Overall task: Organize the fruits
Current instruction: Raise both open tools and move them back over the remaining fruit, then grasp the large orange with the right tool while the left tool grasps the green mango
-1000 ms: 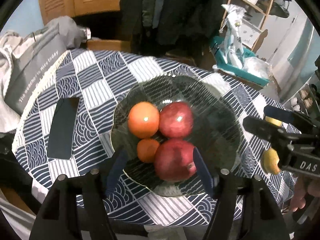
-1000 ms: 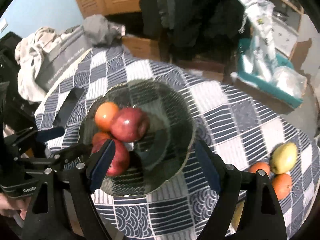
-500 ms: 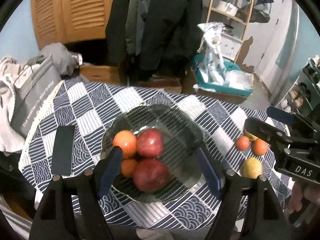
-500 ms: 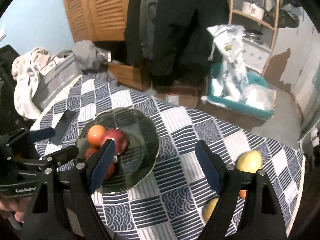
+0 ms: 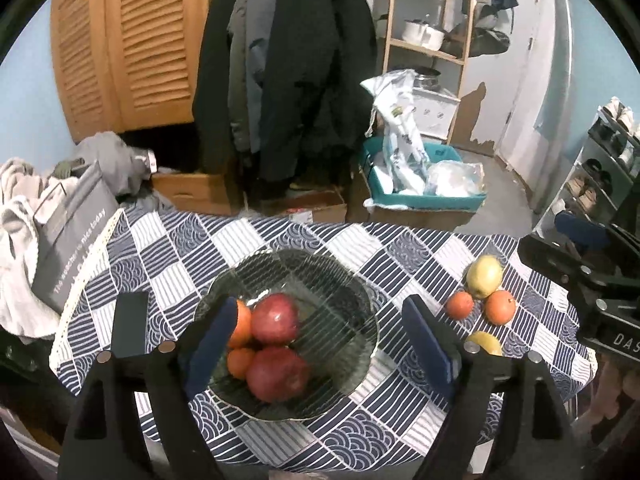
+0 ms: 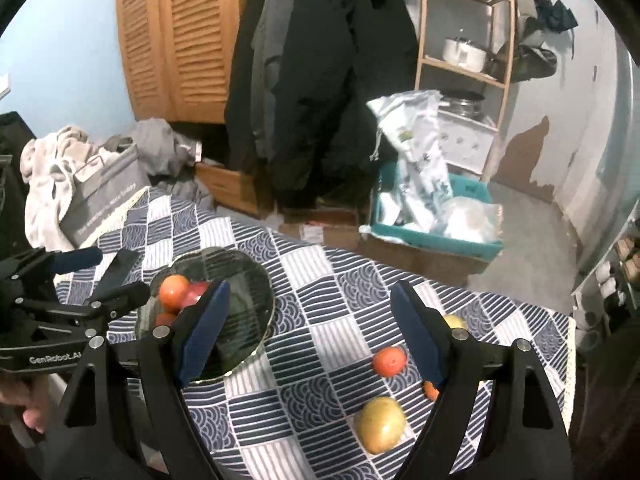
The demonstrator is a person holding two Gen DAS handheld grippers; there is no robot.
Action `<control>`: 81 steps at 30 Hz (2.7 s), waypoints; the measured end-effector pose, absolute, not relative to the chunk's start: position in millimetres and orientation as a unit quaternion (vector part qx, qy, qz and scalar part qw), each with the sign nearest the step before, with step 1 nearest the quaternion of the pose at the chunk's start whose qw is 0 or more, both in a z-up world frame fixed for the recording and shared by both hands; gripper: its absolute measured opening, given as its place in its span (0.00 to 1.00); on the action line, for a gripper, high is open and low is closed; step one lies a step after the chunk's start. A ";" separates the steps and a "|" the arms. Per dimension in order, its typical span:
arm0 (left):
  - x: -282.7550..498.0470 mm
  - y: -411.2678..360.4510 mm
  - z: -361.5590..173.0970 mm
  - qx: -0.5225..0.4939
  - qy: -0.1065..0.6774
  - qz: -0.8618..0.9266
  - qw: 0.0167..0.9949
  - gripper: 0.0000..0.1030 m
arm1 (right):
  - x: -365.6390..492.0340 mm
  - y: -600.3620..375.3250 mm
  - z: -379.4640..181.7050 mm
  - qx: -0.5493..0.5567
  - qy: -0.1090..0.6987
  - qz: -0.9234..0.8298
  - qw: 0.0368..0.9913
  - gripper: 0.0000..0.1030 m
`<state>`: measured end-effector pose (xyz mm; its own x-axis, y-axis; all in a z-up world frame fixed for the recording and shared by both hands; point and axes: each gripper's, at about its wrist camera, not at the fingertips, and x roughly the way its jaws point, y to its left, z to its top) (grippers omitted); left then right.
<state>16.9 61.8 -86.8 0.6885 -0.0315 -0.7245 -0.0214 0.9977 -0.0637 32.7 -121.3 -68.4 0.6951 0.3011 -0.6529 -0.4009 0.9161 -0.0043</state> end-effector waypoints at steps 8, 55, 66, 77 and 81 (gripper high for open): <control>15.5 38.5 -65.0 -0.020 0.365 -0.010 0.931 0.86 | 19.8 -152.1 -52.0 -0.062 0.321 0.178 0.928 0.80; 103.7 -74.8 -167.4 0.008 0.498 -0.057 0.865 0.90 | 70.1 -298.4 -183.6 -0.008 0.484 0.068 0.872 0.80; 128.4 -86.0 -215.0 0.021 0.536 -0.057 0.842 0.90 | 116.8 -294.1 -253.3 0.005 0.550 0.066 0.833 0.80; 140.2 -88.4 -245.3 0.014 0.568 -0.058 0.821 0.90 | 133.4 -288.3 -280.5 -0.005 0.573 0.065 0.817 0.80; 142.6 -88.3 -250.7 0.004 0.576 -0.062 0.815 0.90 | 136.8 -288.0 -286.3 -0.006 0.577 0.065 0.814 0.80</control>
